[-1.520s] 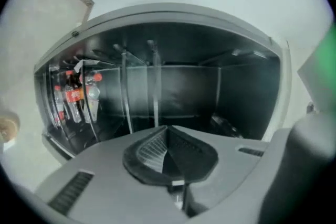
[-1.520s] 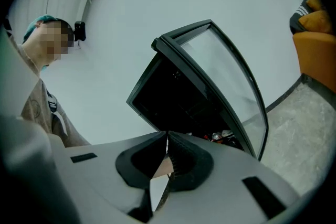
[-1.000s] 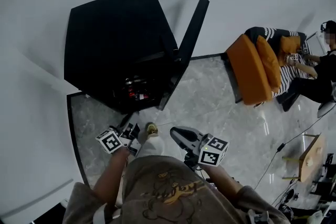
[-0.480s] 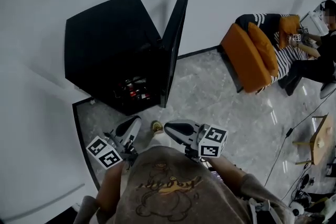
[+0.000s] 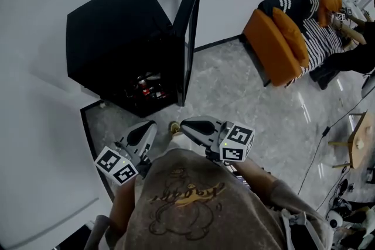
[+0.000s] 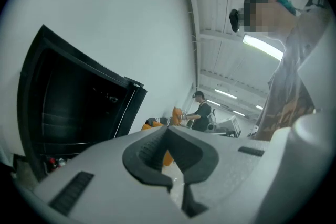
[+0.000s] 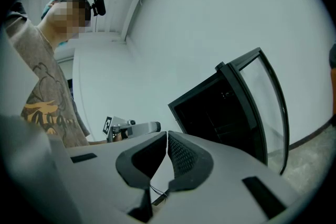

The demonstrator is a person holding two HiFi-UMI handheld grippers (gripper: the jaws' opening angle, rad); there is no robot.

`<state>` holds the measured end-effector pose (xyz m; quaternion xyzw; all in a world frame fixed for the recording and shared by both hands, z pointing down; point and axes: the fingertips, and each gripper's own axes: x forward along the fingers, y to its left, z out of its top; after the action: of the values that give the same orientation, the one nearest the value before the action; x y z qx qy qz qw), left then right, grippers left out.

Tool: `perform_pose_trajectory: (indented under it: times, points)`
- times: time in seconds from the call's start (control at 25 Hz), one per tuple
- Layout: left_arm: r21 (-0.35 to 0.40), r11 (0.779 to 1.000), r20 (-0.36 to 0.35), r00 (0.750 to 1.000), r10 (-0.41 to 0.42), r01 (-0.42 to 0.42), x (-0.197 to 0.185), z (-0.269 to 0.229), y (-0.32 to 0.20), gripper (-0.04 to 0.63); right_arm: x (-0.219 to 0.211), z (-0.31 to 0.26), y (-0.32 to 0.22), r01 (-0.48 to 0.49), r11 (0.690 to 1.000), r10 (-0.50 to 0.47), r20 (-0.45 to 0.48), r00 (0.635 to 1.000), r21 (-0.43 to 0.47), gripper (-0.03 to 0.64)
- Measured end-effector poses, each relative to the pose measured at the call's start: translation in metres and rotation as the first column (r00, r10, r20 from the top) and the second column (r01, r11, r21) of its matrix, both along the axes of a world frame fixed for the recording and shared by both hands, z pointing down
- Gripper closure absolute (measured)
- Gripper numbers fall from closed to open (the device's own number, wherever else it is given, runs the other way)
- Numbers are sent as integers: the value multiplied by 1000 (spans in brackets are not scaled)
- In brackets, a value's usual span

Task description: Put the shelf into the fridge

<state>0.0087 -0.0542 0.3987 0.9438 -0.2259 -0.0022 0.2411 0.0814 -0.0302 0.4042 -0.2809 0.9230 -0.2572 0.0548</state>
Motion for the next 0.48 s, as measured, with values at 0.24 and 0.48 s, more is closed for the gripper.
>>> perform_pose_trajectory:
  times: [0.24,0.48]
  points:
    - [25,999,43,999,26,-27,0,11,9,592,-2,5,7,7,1000,-7,-17,1000,-18,592]
    - [38,999,20,999,29,-30,-1,9,13,592,-2,7,14,17,999,-17,-17,1000,-35,592]
